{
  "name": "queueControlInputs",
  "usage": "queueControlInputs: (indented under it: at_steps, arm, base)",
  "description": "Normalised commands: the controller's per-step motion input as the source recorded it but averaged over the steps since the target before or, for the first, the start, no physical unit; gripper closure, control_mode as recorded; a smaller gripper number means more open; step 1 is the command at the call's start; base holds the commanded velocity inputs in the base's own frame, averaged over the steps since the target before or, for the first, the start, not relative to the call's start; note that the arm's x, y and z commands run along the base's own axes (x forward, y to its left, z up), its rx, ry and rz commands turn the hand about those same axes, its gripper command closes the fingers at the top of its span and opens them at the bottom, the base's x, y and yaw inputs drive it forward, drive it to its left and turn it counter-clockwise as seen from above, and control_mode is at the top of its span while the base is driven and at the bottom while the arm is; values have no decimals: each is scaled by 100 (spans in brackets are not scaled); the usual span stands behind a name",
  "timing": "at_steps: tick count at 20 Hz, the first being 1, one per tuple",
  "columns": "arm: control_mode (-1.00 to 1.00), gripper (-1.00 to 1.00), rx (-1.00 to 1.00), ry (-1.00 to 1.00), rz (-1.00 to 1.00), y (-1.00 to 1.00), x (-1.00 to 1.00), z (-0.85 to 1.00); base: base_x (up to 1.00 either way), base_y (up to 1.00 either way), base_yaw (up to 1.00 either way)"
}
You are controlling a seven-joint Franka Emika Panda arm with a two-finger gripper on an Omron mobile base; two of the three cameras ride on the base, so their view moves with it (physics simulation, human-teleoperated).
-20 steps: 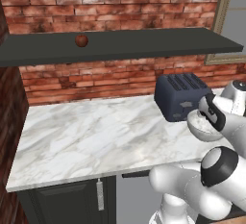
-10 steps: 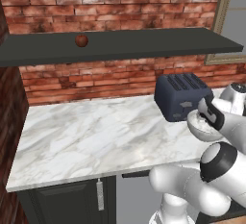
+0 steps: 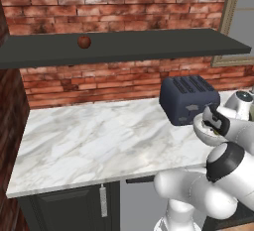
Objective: Pick the apples from the cabinet and place them in one bowl. Pick the tangerine from the sink and place it in the other bowl.
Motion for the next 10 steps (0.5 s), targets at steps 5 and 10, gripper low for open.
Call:
queueControlInputs:
  at_steps: [5,10]
  arm:
    - [-100,100,0,3,0,0,13,-20]
    - [-100,100,0,1,0,0,20,-5]
  base:
    - [0,0,0]
    - [0,0,0]
